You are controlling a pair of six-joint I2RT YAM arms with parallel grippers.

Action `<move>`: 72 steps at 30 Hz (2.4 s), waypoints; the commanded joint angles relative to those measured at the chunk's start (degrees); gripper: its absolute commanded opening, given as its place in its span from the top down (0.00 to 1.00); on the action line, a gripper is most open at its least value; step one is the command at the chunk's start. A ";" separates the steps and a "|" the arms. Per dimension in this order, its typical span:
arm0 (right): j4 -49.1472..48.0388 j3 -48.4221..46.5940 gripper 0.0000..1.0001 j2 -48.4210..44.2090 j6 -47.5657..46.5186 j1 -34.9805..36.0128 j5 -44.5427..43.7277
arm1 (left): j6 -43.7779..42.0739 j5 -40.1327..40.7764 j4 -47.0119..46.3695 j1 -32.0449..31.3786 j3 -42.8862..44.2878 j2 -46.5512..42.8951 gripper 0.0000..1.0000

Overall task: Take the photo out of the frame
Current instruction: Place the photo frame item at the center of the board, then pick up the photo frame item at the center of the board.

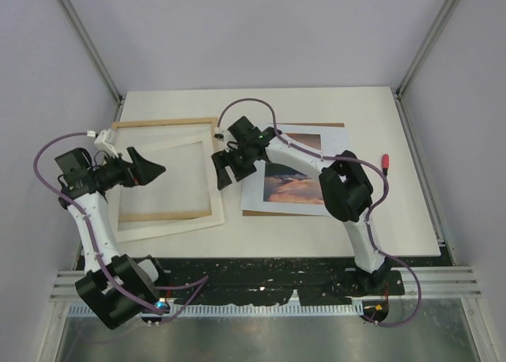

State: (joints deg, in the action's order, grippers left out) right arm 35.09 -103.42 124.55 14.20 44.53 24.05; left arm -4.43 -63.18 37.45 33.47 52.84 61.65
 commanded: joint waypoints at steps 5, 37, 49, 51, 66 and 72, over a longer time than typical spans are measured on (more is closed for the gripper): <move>1.47 14.11 0.15 -20.99 -16.02 -8.92 1.16 | 2.22 8.85 -4.22 -14.46 6.48 3.12 0.00; 1.12 28.97 0.16 -14.87 -22.02 -61.32 13.22 | 21.57 45.15 -5.55 -57.03 43.05 57.97 0.00; 1.47 28.36 0.16 -12.58 -22.11 -61.32 13.30 | 25.08 44.11 -5.90 -59.22 44.10 62.98 0.00; 1.65 28.01 0.15 -12.06 -22.19 -61.32 12.43 | 25.69 44.11 -6.16 -59.40 44.37 63.51 0.00; 10.08 22.56 0.16 -3.80 -25.09 -61.41 25.16 | 32.72 30.05 -15.73 -59.84 42.79 65.27 0.00; 14.46 20.98 0.19 -1.95 -28.95 -61.41 32.19 | 36.68 22.85 -23.03 -59.58 40.50 64.04 0.00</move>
State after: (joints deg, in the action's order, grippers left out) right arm 44.10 -82.00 119.31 -10.59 -18.83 48.16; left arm 27.33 -28.25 25.43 -24.08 95.02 125.43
